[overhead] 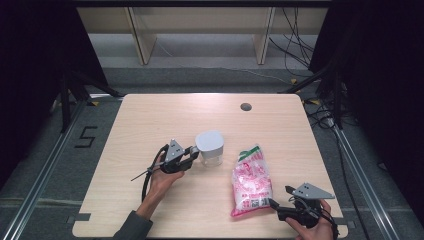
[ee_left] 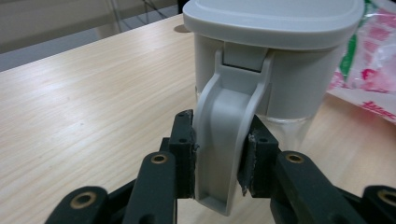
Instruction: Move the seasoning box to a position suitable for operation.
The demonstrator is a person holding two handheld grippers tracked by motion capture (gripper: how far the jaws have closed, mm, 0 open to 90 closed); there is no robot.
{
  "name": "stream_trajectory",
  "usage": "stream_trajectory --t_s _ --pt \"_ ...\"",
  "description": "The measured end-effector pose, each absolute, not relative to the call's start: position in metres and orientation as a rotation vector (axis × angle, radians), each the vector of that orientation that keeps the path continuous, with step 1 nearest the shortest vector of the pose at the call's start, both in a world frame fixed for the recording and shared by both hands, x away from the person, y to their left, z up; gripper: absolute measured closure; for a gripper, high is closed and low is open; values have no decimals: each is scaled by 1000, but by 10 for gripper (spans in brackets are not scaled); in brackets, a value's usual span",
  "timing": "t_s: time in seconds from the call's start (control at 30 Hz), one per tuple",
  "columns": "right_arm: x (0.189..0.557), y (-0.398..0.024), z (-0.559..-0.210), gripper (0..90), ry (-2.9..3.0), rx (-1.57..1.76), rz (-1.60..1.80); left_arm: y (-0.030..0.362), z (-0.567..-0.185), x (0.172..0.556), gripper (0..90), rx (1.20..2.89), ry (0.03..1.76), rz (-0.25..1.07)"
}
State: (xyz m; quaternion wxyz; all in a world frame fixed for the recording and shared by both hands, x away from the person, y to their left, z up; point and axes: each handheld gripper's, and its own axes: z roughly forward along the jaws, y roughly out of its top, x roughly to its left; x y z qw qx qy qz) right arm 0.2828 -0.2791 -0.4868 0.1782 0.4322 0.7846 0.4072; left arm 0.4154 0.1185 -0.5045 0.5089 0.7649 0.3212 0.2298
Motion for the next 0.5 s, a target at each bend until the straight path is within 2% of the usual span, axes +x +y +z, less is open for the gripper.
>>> stream_trajectory --t_s 0.23,0.33,0.5 --pt "282 -279 -487 241 2224 1223 1149 122 -506 412 688 1846 724 516" --pt "282 -279 -487 242 2223 1226 1150 117 -503 416 682 1894 750 621" --pt "282 -279 -487 241 2225 1223 1143 109 -502 422 698 1882 845 689"
